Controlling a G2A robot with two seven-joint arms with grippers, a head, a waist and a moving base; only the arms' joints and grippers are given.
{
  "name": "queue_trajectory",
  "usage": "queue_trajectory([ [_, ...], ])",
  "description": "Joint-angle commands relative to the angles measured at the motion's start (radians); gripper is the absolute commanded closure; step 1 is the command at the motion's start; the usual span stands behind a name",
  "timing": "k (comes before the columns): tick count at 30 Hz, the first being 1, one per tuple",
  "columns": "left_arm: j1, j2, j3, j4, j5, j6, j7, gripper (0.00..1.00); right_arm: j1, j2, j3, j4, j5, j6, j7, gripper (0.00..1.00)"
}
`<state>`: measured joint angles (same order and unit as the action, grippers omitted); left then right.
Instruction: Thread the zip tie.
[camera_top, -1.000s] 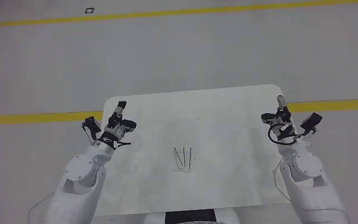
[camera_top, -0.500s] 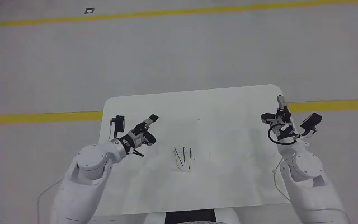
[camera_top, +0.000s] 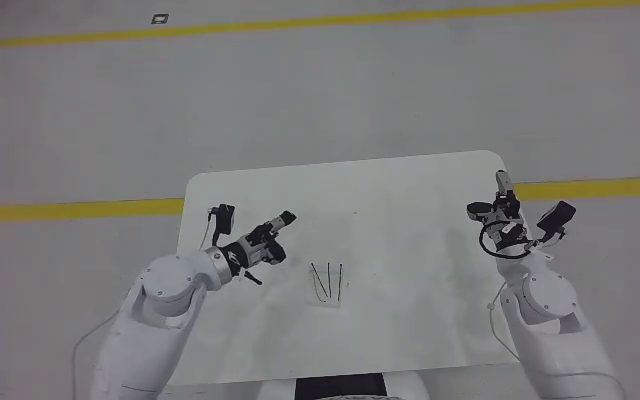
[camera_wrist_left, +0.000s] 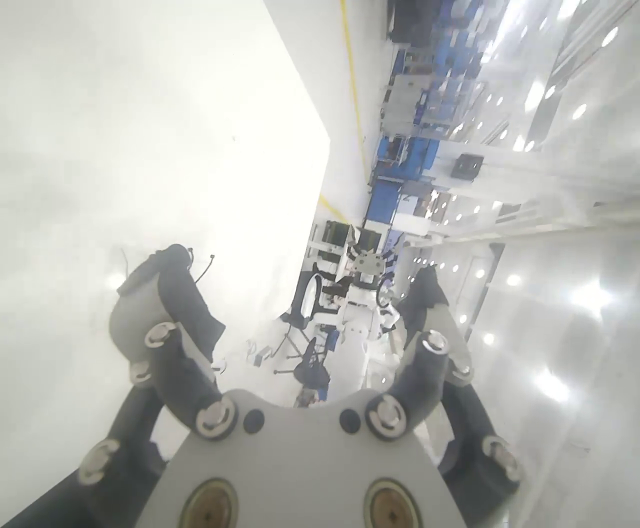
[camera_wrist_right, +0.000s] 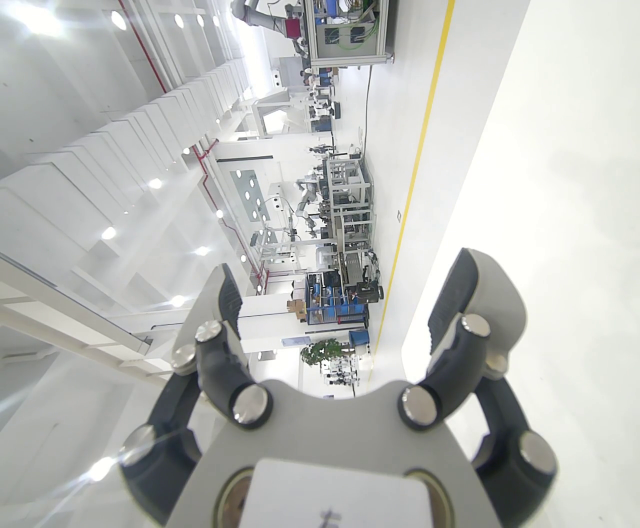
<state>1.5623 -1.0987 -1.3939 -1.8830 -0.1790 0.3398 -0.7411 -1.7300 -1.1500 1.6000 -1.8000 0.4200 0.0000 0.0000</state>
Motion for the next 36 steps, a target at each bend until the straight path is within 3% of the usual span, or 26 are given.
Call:
queue_trajectory([
  [1, -0.019, 0.006, 0.015, 0.000, 0.042, 0.000, -0.045, 0.00, 0.000, 0.000, 0.000, 0.000, 0.000, 0.000, 0.000, 0.00],
  [6, -0.075, 0.021, 0.061, 0.031, 0.120, 0.000, -0.174, 0.00, 0.000, 0.000, 0.000, 0.000, 0.000, 0.000, 0.000, 0.00],
  [24, -0.075, 0.021, 0.061, 0.031, 0.120, 0.000, -0.174, 0.00, 0.000, 0.000, 0.000, 0.000, 0.000, 0.000, 0.000, 0.00],
  [26, -0.076, 0.021, 0.077, 0.025, 0.124, -0.011, -0.193, 0.00, 0.000, 0.000, 0.000, 0.000, 0.000, 0.000, 0.000, 0.00],
  [28, -0.097, 0.025, 0.112, 0.027, 0.178, -0.029, -0.233, 0.00, 0.000, 0.000, 0.000, 0.000, 0.000, 0.000, 0.000, 0.00],
  [36, -0.170, 0.026, 0.205, 0.068, 0.234, -0.021, -0.264, 0.00, 0.000, 0.000, 0.000, 0.000, 0.000, 0.000, 0.000, 0.00],
])
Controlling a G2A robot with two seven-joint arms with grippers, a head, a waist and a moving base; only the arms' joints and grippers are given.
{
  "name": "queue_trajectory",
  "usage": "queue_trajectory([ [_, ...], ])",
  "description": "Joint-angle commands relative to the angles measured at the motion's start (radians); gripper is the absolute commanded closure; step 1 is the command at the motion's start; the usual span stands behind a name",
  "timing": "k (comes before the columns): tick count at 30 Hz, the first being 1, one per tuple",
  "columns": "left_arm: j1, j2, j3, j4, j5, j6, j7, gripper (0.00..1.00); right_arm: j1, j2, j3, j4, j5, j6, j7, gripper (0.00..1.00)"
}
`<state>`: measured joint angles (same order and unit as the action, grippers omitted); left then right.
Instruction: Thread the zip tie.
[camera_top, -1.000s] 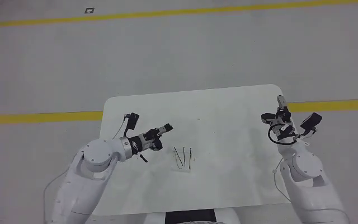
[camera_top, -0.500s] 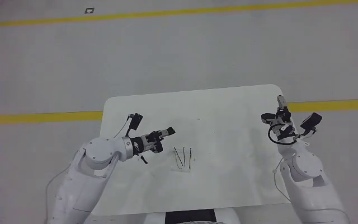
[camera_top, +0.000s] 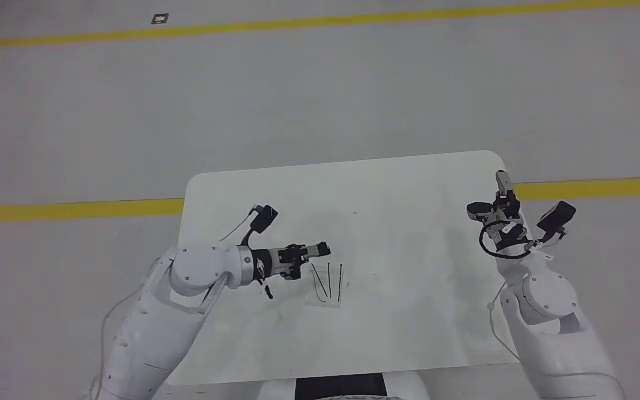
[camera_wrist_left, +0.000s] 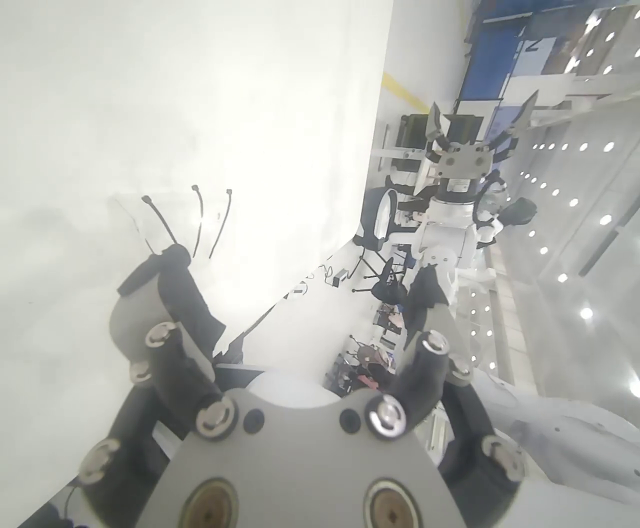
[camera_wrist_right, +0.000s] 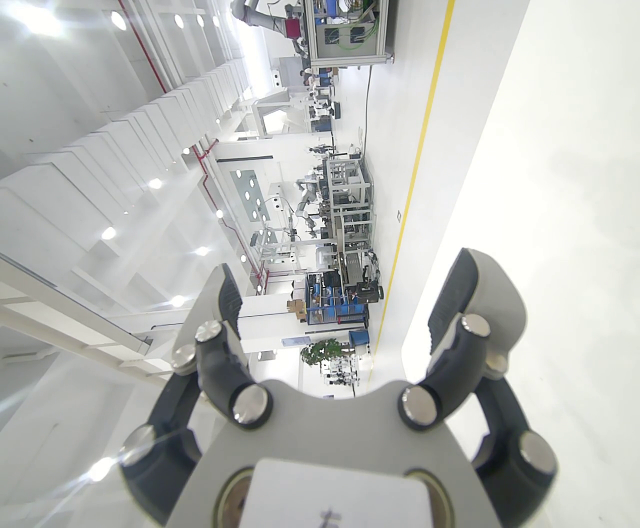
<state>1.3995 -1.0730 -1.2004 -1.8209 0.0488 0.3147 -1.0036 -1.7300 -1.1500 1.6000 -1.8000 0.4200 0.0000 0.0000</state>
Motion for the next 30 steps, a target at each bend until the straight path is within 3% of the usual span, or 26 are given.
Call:
queue_trajectory([
  [1, -0.014, 0.000, 0.021, 0.014, 0.019, 0.012, 0.001, 0.00, 0.000, 0.000, 0.000, 0.000, 0.000, 0.000, 0.000, 0.00],
  [3, -0.021, -0.001, 0.033, 0.026, 0.032, 0.025, 0.024, 0.00, 0.000, 0.000, 0.000, 0.000, 0.000, 0.000, 0.000, 0.00],
  [22, -0.021, -0.001, 0.033, 0.026, 0.032, 0.025, 0.024, 0.00, 0.000, 0.000, 0.000, 0.000, 0.000, 0.000, 0.000, 0.00],
  [23, -0.025, -0.001, 0.052, 0.000, 0.039, -0.010, 0.003, 0.00, 0.000, 0.000, 0.000, 0.000, 0.000, 0.000, 0.000, 0.00],
  [26, -0.046, -0.001, 0.084, 0.014, 0.045, -0.060, -0.024, 0.00, 0.000, 0.000, 0.000, 0.000, 0.000, 0.000, 0.000, 0.00],
  [30, -0.087, -0.005, 0.143, 0.037, 0.059, -0.070, -0.053, 0.00, 0.000, 0.000, 0.000, 0.000, 0.000, 0.000, 0.000, 0.00],
])
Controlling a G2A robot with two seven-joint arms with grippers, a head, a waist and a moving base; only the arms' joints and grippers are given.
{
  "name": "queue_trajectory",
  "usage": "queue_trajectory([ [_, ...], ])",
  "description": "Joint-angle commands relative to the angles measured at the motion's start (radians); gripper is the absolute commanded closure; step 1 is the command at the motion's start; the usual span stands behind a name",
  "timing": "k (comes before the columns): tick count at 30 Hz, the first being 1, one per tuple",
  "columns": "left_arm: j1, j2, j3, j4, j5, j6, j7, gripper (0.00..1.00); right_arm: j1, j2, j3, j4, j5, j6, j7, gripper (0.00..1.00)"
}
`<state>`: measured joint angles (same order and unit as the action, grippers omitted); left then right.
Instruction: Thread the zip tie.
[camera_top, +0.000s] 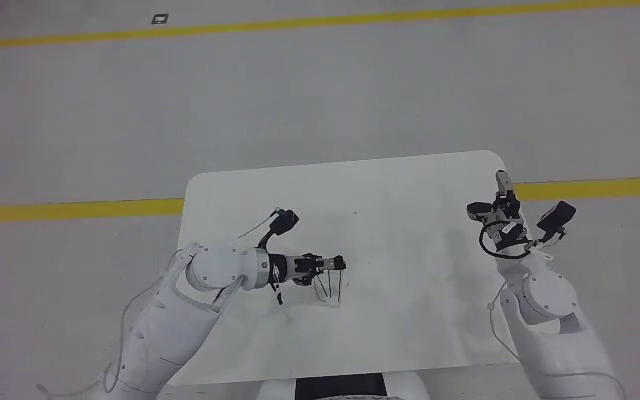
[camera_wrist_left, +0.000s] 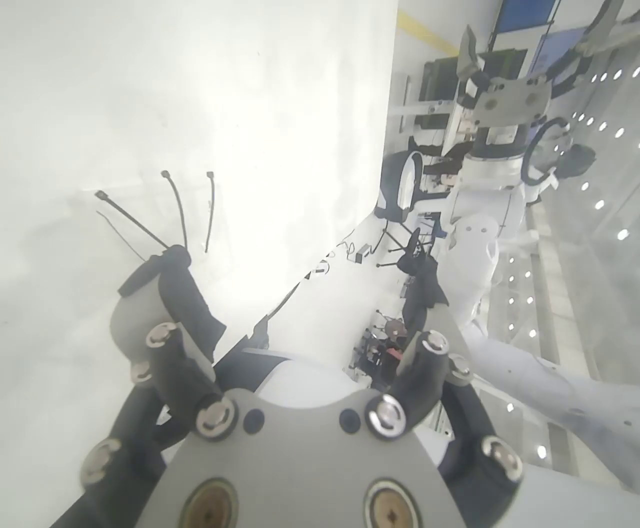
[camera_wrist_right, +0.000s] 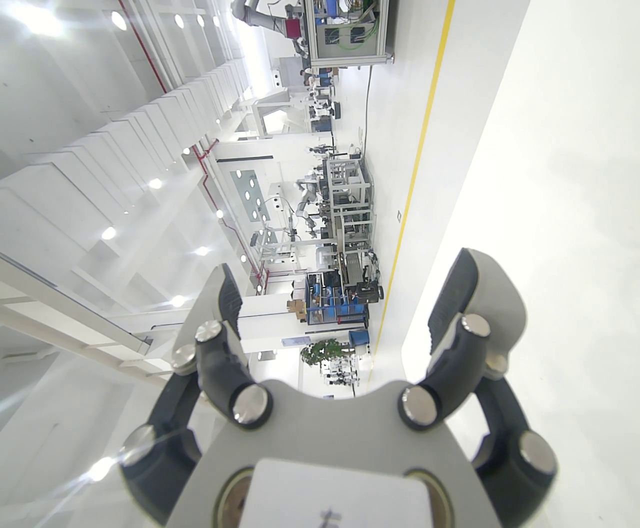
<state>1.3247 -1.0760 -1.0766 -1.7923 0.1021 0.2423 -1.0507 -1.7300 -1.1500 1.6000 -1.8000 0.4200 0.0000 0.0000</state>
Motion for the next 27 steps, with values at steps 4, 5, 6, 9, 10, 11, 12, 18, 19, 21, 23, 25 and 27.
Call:
queue_trajectory([
  [4, -0.050, -0.008, 0.083, 0.049, 0.028, 0.020, -0.016, 0.00, 0.000, 0.000, 0.000, 0.000, 0.000, 0.000, 0.000, 0.00],
  [5, -0.057, -0.009, 0.096, 0.056, 0.031, 0.023, -0.017, 0.00, 0.000, 0.000, 0.000, 0.000, 0.000, 0.000, 0.000, 0.00],
  [6, -0.067, -0.011, 0.111, 0.063, 0.038, 0.027, -0.024, 0.00, 0.000, 0.000, 0.000, 0.000, 0.000, 0.000, 0.000, 0.00],
  [9, -0.090, -0.009, 0.138, 0.058, 0.087, 0.002, -0.045, 0.00, 0.000, 0.000, 0.000, 0.000, 0.000, 0.000, 0.000, 0.00],
  [10, -0.090, -0.009, 0.138, 0.058, 0.087, 0.002, -0.045, 0.00, 0.000, 0.000, 0.000, 0.000, 0.000, 0.000, 0.000, 0.00],
  [11, -0.090, -0.009, 0.138, 0.058, 0.087, 0.002, -0.045, 0.00, 0.000, 0.000, 0.000, 0.000, 0.000, 0.000, 0.000, 0.00],
  [12, -0.090, -0.009, 0.138, 0.058, 0.087, 0.002, -0.045, 0.00, 0.000, 0.000, 0.000, 0.000, 0.000, 0.000, 0.000, 0.00],
  [18, -0.090, -0.009, 0.138, 0.058, 0.087, 0.002, -0.045, 0.00, 0.000, 0.000, 0.000, 0.000, 0.000, 0.000, 0.000, 0.00],
  [19, -0.093, -0.008, 0.141, 0.059, 0.113, 0.008, -0.047, 0.00, 0.000, 0.000, 0.000, 0.000, 0.000, 0.000, 0.000, 0.00],
  [21, -0.100, -0.003, 0.152, 0.042, 0.174, 0.041, -0.059, 0.00, 0.000, 0.000, 0.000, 0.000, 0.000, 0.000, 0.000, 0.00],
  [23, -0.106, 0.002, 0.157, 0.011, 0.212, 0.079, -0.081, 0.00, 0.000, 0.000, 0.000, 0.000, 0.000, 0.000, 0.000, 0.00],
  [25, -0.108, 0.007, 0.157, -0.008, 0.234, 0.098, -0.105, 0.00, 0.000, 0.000, 0.000, 0.000, 0.000, 0.000, 0.000, 0.00],
  [27, -0.116, 0.013, 0.157, -0.020, 0.274, 0.098, -0.148, 0.00, 0.000, 0.000, 0.000, 0.000, 0.000, 0.000, 0.000, 0.00],
])
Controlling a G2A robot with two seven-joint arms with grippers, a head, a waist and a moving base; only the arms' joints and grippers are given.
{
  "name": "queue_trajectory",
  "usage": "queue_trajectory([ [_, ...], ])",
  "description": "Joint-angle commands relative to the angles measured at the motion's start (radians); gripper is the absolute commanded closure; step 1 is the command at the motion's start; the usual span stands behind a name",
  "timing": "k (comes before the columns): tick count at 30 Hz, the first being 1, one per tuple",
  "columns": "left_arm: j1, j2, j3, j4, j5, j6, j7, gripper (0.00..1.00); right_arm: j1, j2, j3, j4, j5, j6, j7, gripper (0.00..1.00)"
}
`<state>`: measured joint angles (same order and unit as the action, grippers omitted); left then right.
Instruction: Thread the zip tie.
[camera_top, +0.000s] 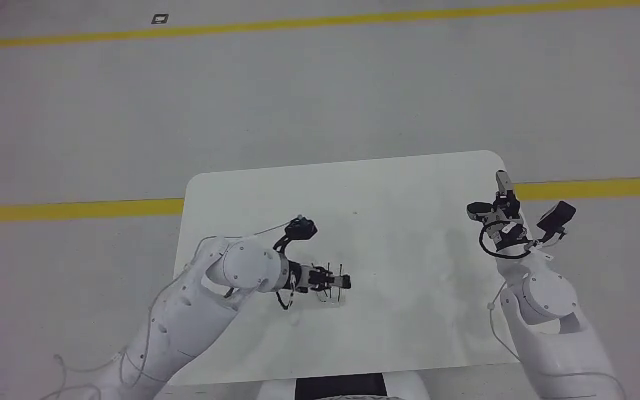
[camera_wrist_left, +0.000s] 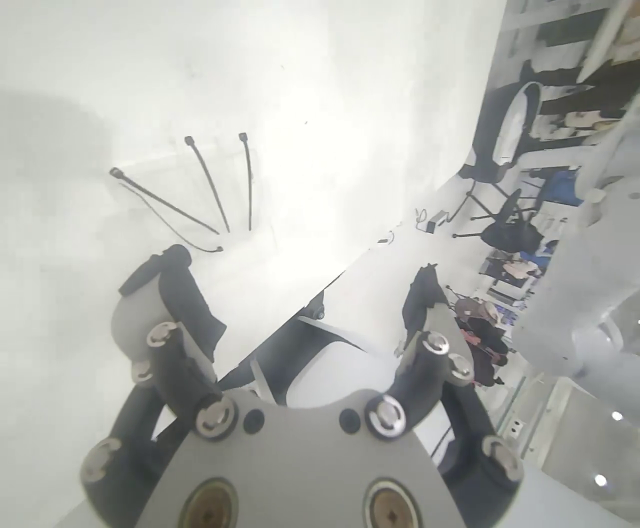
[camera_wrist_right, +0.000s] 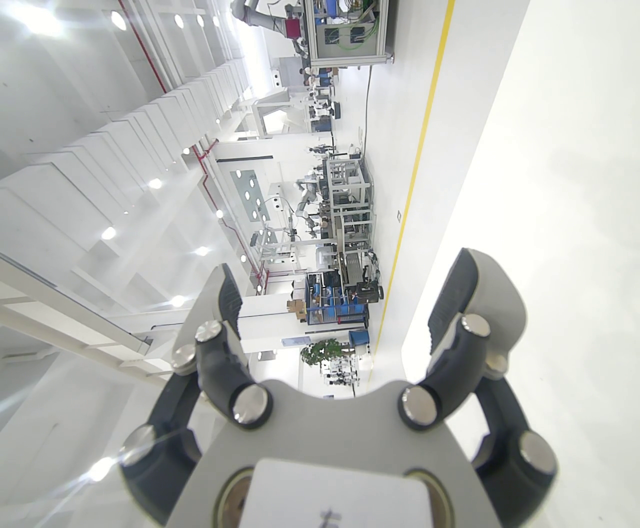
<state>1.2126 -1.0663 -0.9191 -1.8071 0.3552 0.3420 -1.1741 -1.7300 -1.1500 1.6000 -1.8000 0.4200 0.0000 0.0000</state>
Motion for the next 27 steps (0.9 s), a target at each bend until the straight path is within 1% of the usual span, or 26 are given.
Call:
queue_trajectory([
  [1, -0.006, 0.005, -0.002, -0.011, 0.033, -0.002, -0.041, 0.00, 0.000, 0.000, 0.000, 0.000, 0.000, 0.000, 0.000, 0.00],
  [3, -0.012, 0.007, -0.004, -0.025, 0.053, -0.002, -0.077, 0.00, 0.000, 0.000, 0.000, 0.000, 0.000, 0.000, 0.000, 0.00],
  [7, -0.021, 0.005, -0.004, -0.030, 0.075, -0.002, -0.138, 0.00, 0.000, 0.000, 0.000, 0.000, 0.000, 0.000, 0.000, 0.00],
  [19, -0.021, 0.005, -0.004, -0.030, 0.075, -0.002, -0.138, 0.00, 0.000, 0.000, 0.000, 0.000, 0.000, 0.000, 0.000, 0.00],
  [21, -0.022, 0.002, 0.025, -0.022, 0.094, -0.002, -0.122, 0.00, 0.000, 0.000, 0.000, 0.000, 0.000, 0.000, 0.000, 0.00],
  [23, -0.034, -0.005, 0.044, -0.002, 0.084, -0.002, -0.108, 0.00, 0.000, 0.000, 0.000, 0.000, 0.000, 0.000, 0.000, 0.00],
  [26, -0.052, -0.014, 0.067, 0.026, 0.097, -0.002, -0.113, 0.00, 0.000, 0.000, 0.000, 0.000, 0.000, 0.000, 0.000, 0.00],
  [27, -0.061, -0.018, 0.074, 0.032, 0.117, -0.002, -0.117, 0.00, 0.000, 0.000, 0.000, 0.000, 0.000, 0.000, 0.000, 0.00],
])
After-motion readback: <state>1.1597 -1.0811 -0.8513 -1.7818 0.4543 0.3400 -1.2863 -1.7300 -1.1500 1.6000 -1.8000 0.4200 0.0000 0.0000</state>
